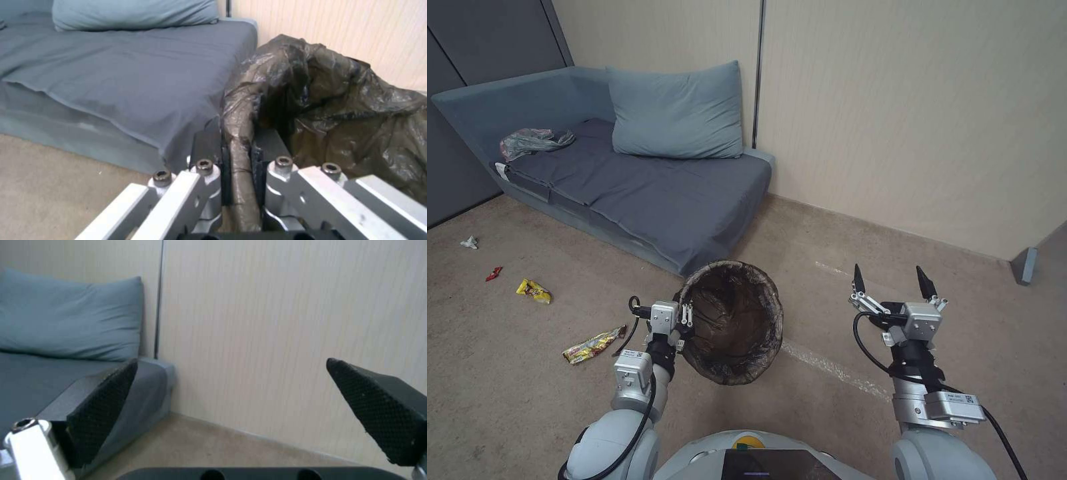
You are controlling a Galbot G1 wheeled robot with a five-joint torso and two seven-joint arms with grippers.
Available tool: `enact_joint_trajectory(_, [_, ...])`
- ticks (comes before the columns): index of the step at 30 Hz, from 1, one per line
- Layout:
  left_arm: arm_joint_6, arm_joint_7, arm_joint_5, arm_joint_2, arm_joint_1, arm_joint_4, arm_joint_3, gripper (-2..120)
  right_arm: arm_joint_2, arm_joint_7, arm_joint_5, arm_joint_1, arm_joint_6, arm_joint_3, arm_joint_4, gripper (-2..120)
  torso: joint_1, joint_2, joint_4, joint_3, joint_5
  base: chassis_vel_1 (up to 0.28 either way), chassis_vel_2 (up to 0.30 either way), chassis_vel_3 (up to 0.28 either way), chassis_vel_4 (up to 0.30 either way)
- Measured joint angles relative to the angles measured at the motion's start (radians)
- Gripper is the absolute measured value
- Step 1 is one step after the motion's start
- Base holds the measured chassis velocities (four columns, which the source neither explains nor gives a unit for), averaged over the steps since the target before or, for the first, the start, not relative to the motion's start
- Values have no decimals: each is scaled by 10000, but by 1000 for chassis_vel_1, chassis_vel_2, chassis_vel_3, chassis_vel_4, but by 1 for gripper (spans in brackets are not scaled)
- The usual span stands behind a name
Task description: Pick up the trash bin, then pick up the garbage from the floor and place it into the trash bin.
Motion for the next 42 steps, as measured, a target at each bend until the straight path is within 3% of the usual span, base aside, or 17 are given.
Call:
enact_joint_trajectory(16, [-8, 0, 21, 37, 17, 16, 67, 7, 0, -67, -260, 4, 326, -4, -148, 100, -1, 0, -1, -2, 0, -3, 4, 1, -2])
enact_joint_trajectory(23, [-9, 25, 14, 165, 21, 5, 141, 7, 0, -324, 298, 1187, -310, 1446, -1046, 100, -1, 0, 2, -1, 2, 0, 0, 0, 0])
enact_joint_trajectory(26, [-10, 47, 5, 267, -25, 62, 210, 7, -226, -384, 669, 1572, -537, 1934, -1389, 100, -1, 0, -3, -1, 2, 0, 0, 0, 0])
enact_joint_trajectory(29, [-14, 54, -8, 343, 2, 106, 209, 7, -1201, -601, 1213, 2246, -932, 2506, -2085, 100, -1, 0, 2, -1, 3, 0, 0, 0, 0])
enact_joint_trajectory(34, [-20, 54, -16, 361, 23, 136, 131, 7, -2122, -996, 1527, 2768, -1143, 2907, -2977, 100, -1, 0, 1, -1, 2, 0, 0, 0, 0])
enact_joint_trajectory(42, [-27, 51, 4, 352, 24, 164, 145, 7, -2560, -1406, 1679, 3125, -1346, 3095, -3816, 100, -1, 0, -1, -1, 3, 0, 0, 0, 0])
